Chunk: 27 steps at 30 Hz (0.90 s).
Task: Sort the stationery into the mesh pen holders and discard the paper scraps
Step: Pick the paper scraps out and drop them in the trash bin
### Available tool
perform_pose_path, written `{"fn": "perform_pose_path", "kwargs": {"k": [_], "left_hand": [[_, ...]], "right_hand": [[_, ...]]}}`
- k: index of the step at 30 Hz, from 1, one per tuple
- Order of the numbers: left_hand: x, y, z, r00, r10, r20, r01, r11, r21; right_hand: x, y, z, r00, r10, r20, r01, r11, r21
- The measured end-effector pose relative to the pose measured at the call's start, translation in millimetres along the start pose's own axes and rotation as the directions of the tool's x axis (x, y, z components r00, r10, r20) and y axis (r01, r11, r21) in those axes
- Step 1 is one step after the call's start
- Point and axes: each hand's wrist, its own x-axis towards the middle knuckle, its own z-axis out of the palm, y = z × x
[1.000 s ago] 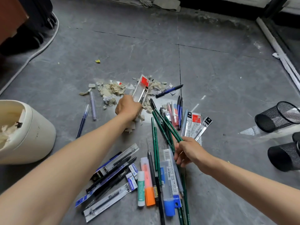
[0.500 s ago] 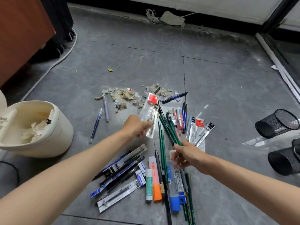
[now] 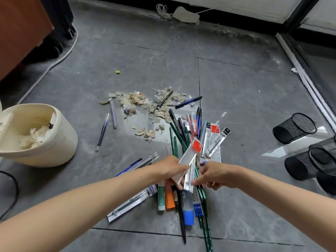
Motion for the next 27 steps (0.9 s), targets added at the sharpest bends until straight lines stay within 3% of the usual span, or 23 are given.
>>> {"fn": "perform_pose_path", "kwargs": {"k": [3,6,10,13,16,20,24,27], "left_hand": [[-0.5,0.3,1.0,0.999,0.011,-0.034,-0.007,0.995,0.101],[2.2,-0.8,-5.3,0.993,0.077,-0.087,-0.050,0.958,0.281],[2.7,-3.5,-27.0,0.950,0.270,-0.158,-0.156,0.846,0.509],[5.3,-7.7,-53.4,0.824,0.389,-0.412,-0.026,0.751,0.659],[4.4,-10.2,-97.1,0.625,0.379,-0.682,0.205,0.763,0.612],[12.6,-16.2,-154.5,0.433,0.240,-0.869,0.391,0.819,0.421],[30.6,-24.5,-187.1,0.363,0.075,-0.929,0.440,0.865,0.241],[38.8,-24.9,-197.3,0.329,0.048,-0.943,0.433,0.880,0.195]], "right_hand": [[-0.6,4.2,1.1,0.997,0.067,0.049,-0.067,0.998,0.001],[-0.3,0.7,-1.7,0.996,0.087,0.003,-0.086,0.996,-0.028],[6.1,-13.8,-1.4,0.964,-0.028,-0.264,0.019,0.999,-0.035],[18.9,-29.2,-1.9,0.851,-0.168,-0.498,0.106,0.983,-0.150],[30.3,-50.0,-0.2,0.780,-0.320,-0.537,0.161,0.933,-0.322],[44.3,-66.6,5.6,0.764,-0.425,-0.486,0.247,0.888,-0.388],[64.2,-79.7,9.6,0.744,-0.478,-0.466,0.255,0.849,-0.464],[74.8,-86.3,11.9,0.719,-0.512,-0.469,0.253,0.822,-0.510]]}}
